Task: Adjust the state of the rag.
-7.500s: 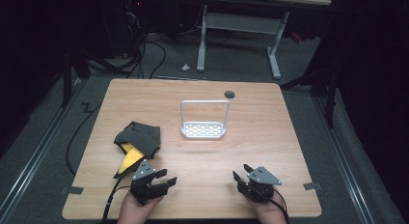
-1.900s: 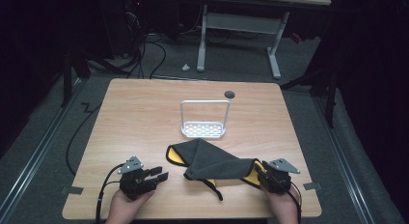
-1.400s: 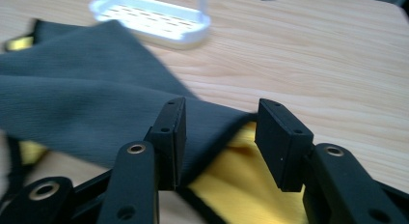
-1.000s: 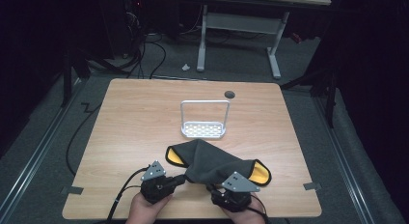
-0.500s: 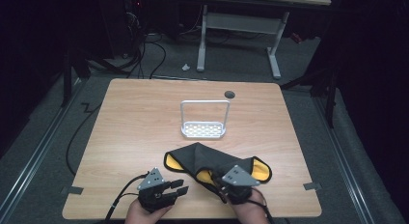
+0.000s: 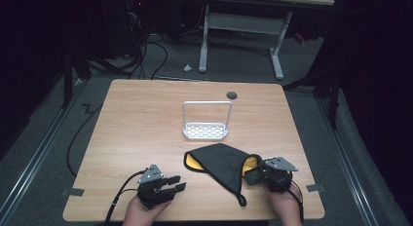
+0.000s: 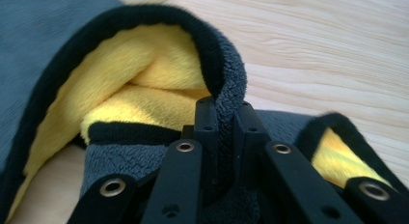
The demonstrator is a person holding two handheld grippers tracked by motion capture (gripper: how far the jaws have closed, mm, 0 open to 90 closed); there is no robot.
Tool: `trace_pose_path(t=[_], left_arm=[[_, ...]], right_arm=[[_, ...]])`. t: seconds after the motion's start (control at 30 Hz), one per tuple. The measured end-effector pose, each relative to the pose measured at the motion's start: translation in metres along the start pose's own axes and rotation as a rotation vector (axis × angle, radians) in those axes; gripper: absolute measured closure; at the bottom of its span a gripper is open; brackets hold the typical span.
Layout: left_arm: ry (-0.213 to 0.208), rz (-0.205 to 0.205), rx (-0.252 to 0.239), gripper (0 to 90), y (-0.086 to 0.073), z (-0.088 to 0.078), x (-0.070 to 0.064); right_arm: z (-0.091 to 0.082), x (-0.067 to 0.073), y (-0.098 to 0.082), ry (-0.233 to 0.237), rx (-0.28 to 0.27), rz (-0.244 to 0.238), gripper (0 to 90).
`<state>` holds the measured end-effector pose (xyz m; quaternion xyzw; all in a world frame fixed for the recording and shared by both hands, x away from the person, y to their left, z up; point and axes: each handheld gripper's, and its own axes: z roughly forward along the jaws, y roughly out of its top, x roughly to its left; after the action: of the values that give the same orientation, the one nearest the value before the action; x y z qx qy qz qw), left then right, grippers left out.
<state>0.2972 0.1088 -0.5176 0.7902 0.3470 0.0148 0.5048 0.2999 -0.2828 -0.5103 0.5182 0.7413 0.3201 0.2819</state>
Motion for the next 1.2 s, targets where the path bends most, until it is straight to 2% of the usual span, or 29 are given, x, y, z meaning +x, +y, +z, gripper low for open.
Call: trace_pose_path(t=[0.13, 0.2, 0.23, 0.3, 0.33, 0.37, 0.4, 0.47, 0.5, 0.67, 0.73, 0.8, 0.83, 0.87, 0.9, 0.93, 0.97, 1.0, 1.1, 1.13, 1.17, 1.2], left_arm=[[-0.019, 0.019, 0.027, 54.6, -0.003, 0.005, -0.007], [-0.059, 0.025, 0.047, 50.3, -0.006, 0.009, -0.019], [-0.059, 0.025, 0.047, 48.1, -0.006, 0.009, -0.019], [-0.076, 0.050, 0.060, 46.2, -0.009, 0.013, -0.030], [-0.077, 0.079, 0.085, 43.3, -0.012, 0.018, -0.040], [-0.077, 0.079, 0.085, 42.0, -0.012, 0.018, -0.040], [-0.066, 0.096, 0.092, 41.0, -0.013, 0.021, -0.044], [-0.057, 0.116, 0.103, 40.1, -0.013, 0.026, -0.050], [-0.048, 0.136, 0.124, 39.2, -0.014, 0.031, -0.054], [-0.026, 0.146, 0.165, 39.3, -0.016, 0.038, -0.057], [0.017, 0.176, 0.169, 45.0, -0.017, 0.039, -0.060], [0.029, 0.183, 0.173, 52.8, -0.017, 0.039, -0.060], [0.060, 0.201, 0.176, 57.8, -0.017, 0.039, -0.060], [0.060, 0.201, 0.176, 66.6, -0.017, 0.039, -0.060], [0.079, 0.214, 0.174, 71.8, -0.017, 0.038, -0.059], [0.084, 0.216, 0.173, 71.8, -0.017, 0.037, -0.058], [0.082, 0.206, 0.178, 82.5, -0.017, 0.036, -0.056], [0.072, 0.186, 0.181, 84.3, -0.016, 0.035, -0.054], [0.021, 0.162, 0.162, 85.2, -0.014, 0.026, -0.054], [-0.021, 0.135, 0.114, 85.3, -0.007, 0.013, -0.056], [-0.021, 0.135, 0.114, 85.2, -0.007, 0.013, -0.056], [-0.030, 0.126, 0.081, 85.2, -0.002, 0.005, -0.056]], right_arm=[[0.003, 0.021, 0.001, 0.090, 0.003, -0.031, 83.9], [0.004, 0.034, 0.002, 0.136, 0.002, -0.054, 84.0], [0.004, 0.034, 0.002, 0.136, 0.002, -0.054, 84.0], [0.004, 0.047, 0.004, 0.166, 0.002, -0.075, 84.0], [0.005, 0.057, 0.005, 0.193, 0.001, -0.089, 84.0], [0.005, 0.057, 0.005, 0.193, 0.001, -0.089, 84.0], [0.006, 0.064, 0.006, 0.219, -0.001, -0.094, 83.9], [0.006, 0.066, 0.006, 0.229, 0.000, -0.091, 84.0], [0.006, 0.072, 0.006, 0.251, -0.001, -0.093, 83.9], [0.006, 0.084, 0.006, 0.282, -0.001, -0.123, 84.0], [0.006, 0.087, 0.007, 0.286, -0.001, -0.131, 84.0], [0.006, 0.087, 0.007, 0.289, -0.002, -0.134, 84.0], [0.006, 0.087, 0.007, 0.290, -0.002, -0.136, 84.0], [0.006, 0.087, 0.007, 0.290, -0.002, -0.136, 84.0], [0.006, 0.087, 0.006, 0.291, -0.002, -0.137, 84.0], [0.006, 0.087, 0.006, 0.291, -0.002, -0.137, 84.0], [0.006, 0.087, 0.006, 0.293, -0.004, -0.138, 83.9], [0.006, 0.087, 0.006, 0.294, -0.005, -0.138, 84.0], [0.005, 0.087, 0.006, 0.297, -0.004, -0.140, 83.9], [0.004, 0.088, 0.005, 0.310, -0.004, -0.146, 83.9], [0.004, 0.088, 0.005, 0.310, -0.004, -0.146, 83.9], [0.003, 0.088, 0.004, 0.313, -0.002, -0.146, 83.9]])
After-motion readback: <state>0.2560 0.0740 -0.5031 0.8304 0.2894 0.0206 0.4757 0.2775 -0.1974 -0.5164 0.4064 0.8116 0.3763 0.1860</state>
